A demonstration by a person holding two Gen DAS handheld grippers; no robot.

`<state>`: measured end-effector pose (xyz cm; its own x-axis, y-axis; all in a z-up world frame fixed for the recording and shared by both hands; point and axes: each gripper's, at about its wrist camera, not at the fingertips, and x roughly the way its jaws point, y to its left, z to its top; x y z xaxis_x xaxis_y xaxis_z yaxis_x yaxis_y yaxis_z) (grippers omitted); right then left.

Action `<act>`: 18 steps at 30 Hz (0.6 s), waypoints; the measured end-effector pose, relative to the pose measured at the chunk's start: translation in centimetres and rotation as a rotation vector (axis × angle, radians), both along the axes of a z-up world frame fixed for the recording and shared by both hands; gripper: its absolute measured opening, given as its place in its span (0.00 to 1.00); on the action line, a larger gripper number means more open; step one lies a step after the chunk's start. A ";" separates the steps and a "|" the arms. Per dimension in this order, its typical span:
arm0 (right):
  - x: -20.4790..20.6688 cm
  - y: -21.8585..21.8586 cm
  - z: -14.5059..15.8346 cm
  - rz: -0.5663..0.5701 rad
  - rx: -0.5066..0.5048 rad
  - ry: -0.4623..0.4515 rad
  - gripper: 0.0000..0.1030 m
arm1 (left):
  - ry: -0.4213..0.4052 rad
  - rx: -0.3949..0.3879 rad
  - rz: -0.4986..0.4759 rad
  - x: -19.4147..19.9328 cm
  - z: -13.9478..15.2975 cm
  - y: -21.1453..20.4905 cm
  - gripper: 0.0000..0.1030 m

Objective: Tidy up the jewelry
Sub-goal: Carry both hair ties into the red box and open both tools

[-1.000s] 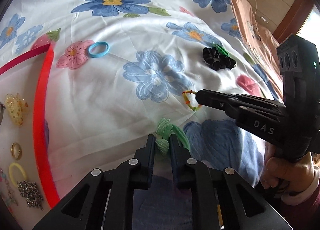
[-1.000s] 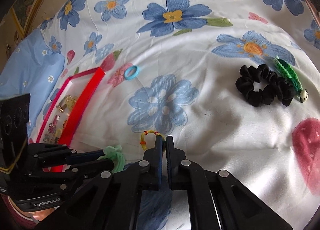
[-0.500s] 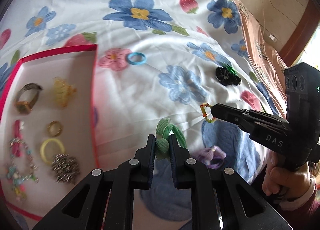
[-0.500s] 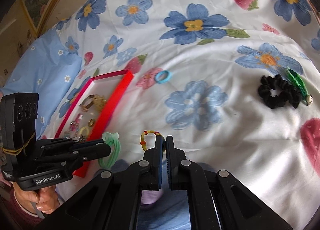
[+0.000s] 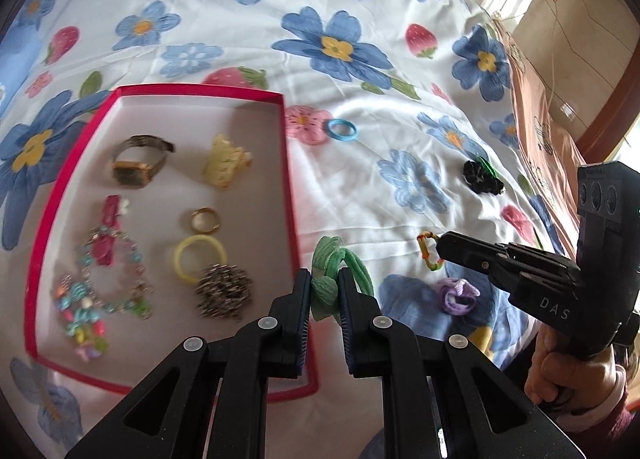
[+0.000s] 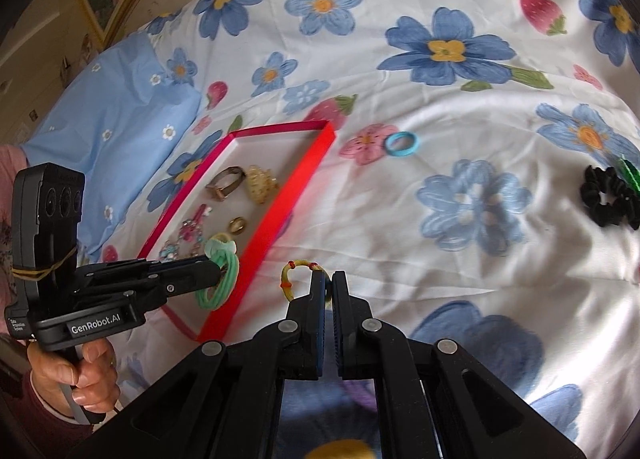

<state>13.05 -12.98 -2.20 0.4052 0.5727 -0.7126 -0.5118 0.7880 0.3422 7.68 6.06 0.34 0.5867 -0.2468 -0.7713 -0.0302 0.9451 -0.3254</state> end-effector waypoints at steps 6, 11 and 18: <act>-0.9 1.6 0.3 0.032 0.003 -0.005 0.03 | -0.003 -0.001 0.031 -1.6 0.3 1.6 0.13; -1.7 3.2 0.6 0.069 0.002 -0.010 0.03 | -0.009 -0.003 0.061 -3.0 0.6 3.2 0.12; -2.6 6.0 0.9 0.129 0.007 -0.015 0.03 | -0.008 0.004 0.129 -4.9 0.7 6.2 0.13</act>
<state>10.41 -6.95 -1.26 0.3387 0.6252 -0.7031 -0.6137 0.7132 0.3387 2.75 12.25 1.08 0.6195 -0.1657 -0.7673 -0.1493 0.9348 -0.3223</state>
